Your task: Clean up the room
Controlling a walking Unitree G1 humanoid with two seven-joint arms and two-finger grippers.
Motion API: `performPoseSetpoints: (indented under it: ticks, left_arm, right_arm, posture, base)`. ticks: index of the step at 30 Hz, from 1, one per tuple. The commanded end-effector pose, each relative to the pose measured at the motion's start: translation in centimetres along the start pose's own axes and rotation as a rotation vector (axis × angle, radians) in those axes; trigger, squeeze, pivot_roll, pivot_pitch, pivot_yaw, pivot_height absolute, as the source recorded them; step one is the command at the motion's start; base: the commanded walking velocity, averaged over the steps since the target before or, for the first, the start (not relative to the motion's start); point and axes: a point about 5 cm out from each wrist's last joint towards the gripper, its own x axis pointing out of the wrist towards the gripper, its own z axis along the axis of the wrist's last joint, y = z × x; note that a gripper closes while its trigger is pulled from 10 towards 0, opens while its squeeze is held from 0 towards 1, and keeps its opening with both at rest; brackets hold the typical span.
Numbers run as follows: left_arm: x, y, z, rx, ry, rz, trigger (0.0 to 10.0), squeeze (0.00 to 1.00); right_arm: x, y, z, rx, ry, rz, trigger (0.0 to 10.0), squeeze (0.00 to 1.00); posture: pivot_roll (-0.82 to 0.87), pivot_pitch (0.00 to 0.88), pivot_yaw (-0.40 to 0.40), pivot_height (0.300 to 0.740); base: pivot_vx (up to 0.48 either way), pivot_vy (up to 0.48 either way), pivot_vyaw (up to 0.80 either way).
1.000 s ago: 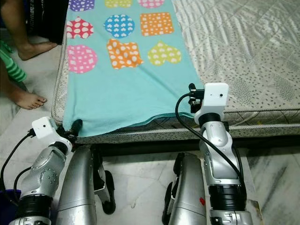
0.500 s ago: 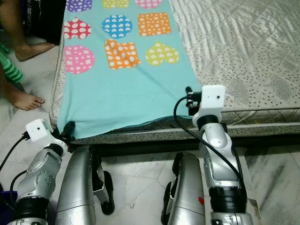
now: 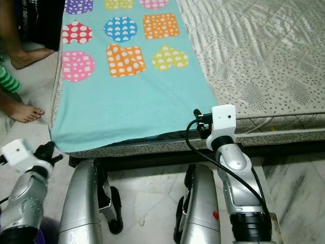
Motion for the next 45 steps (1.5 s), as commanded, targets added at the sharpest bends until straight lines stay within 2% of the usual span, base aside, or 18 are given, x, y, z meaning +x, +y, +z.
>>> performPoseSetpoints:
  ticks: [1, 7, 9, 10, 12, 13, 18, 19, 24, 27, 31, 34, 38, 40, 45]
  left_arm:
    - [-0.6, 1.3, 0.0, 0.008, 0.008, 0.044, 0.0, 0.0]
    - [-1.3, 2.3, 0.2, 0.033, -0.003, 0.071, 0.0, 0.0]
    - [-1.4, 2.1, 0.6, 0.045, -0.028, 0.061, 0.0, 0.0]
    - [-1.4, 1.0, 1.2, 0.029, -0.052, 0.01, 0.0, 0.0]
    - [-1.4, 0.2, 1.7, 0.025, -0.075, -0.024, 0.0, 0.0]
    - [-1.6, -0.4, 2.0, 0.035, -0.091, -0.04, 10.0, 0.0]
    - [-2.4, -1.5, 2.3, 0.014, -0.114, -0.073, 10.0, 0.0]
    - [-2.8, -1.7, 2.5, 0.019, -0.134, -0.078, 10.0, 1.0]
    - [-3.5, -2.1, 2.6, 0.014, -0.145, -0.087, 10.0, 1.0]
    - [-3.5, -1.9, 2.1, 0.008, -0.119, -0.081, 10.0, 1.0]
    - [-2.6, -0.9, 0.6, 0.011, -0.049, -0.061, 10.0, 1.0]
    - [-2.3, -0.9, 0.5, 0.01, -0.044, -0.063, 10.0, 1.0]
    - [-1.1, -1.7, 0.7, 0.0, -0.042, -0.095, 10.0, 1.0]
    - [-0.4, -2.6, 1.1, -0.007, -0.057, -0.127, 10.0, 1.0]
    - [0.0, -3.2, 0.9, -0.009, -0.051, -0.139, 10.0, 1.0]
  right_arm:
    - [-0.1, -0.1, -0.7, 0.0, 0.024, 0.006, 10.0, 0.0]
    - [0.0, -0.1, -0.7, -0.005, 0.023, 0.005, 10.0, 0.0]
    - [0.0, -0.1, -0.7, -0.005, 0.022, 0.005, 10.0, 0.0]
    - [0.0, 0.0, -0.6, -0.006, 0.018, 0.005, 10.0, 0.0]
    - [0.1, 0.0, -0.5, -0.007, 0.014, 0.008, 10.0, 0.0]
    - [0.1, 0.0, -0.5, -0.009, 0.01, 0.009, 10.0, 0.0]
    - [0.3, -0.1, -0.4, -0.012, 0.003, 0.006, 10.0, 0.0]
    - [0.3, -0.1, -0.4, -0.011, 0.003, 0.005, 10.0, 0.0]
    - [0.3, -0.1, -0.4, -0.012, 0.004, 0.005, 10.0, 0.0]
    - [0.3, 0.0, -0.5, -0.012, 0.004, 0.005, 10.0, 0.0]
    - [0.4, 0.2, -0.4, -0.014, 0.001, 0.011, 10.0, 0.0]
    - [0.4, 0.2, -0.4, -0.016, 0.001, 0.011, 10.0, 0.0]
    - [0.2, -0.1, -0.3, -0.021, 0.0, 0.004, 10.0, 0.0]
    - [0.2, -0.1, -0.3, -0.023, -0.001, 0.003, 10.0, 0.0]
    - [0.2, -0.1, -0.3, -0.025, -0.001, 0.0, 10.0, 0.0]
  posture:
    - [0.08, 0.308, -0.016, 0.528]
    - [0.09, 0.308, -0.018, 0.528]
    - [0.09, 0.308, -0.018, 0.528]
    - [0.09, 0.307, -0.019, 0.528]
    - [0.09, 0.306, -0.021, 0.528]
    - [0.09, 0.306, -0.021, 0.528]
    - [0.09, 0.306, -0.018, 0.528]
    - [0.09, 0.307, -0.019, 0.528]
    - [0.09, 0.308, -0.018, 0.528]
    - [0.09, 0.308, -0.019, 0.528]
    - [0.09, 0.309, -0.02, 0.528]
    - [0.09, 0.309, -0.02, 0.528]
    - [0.07, 0.312, -0.022, 0.528]
    - [0.06, 0.312, -0.022, 0.528]
    - [0.06, 0.312, -0.02, 0.528]
  base:
    - [0.0, 0.0, 0.0]
    - [0.0, 0.0, 0.0]
    - [0.0, 0.0, 0.0]
    - [0.0, 0.0, 0.0]
    - [0.0, 0.0, 0.0]
    - [0.0, 0.0, 0.0]
    - [0.0, 0.0, 0.0]
    - [0.0, 0.0, 0.0]
    - [0.0, 0.0, 0.0]
    - [0.0, 0.0, 0.0]
    - [0.0, 0.0, 0.0]
    - [0.0, 0.0, 0.0]
    - [0.0, 0.0, 0.0]
    - [0.0, 0.0, 0.0]
    - [0.0, 0.0, 0.0]
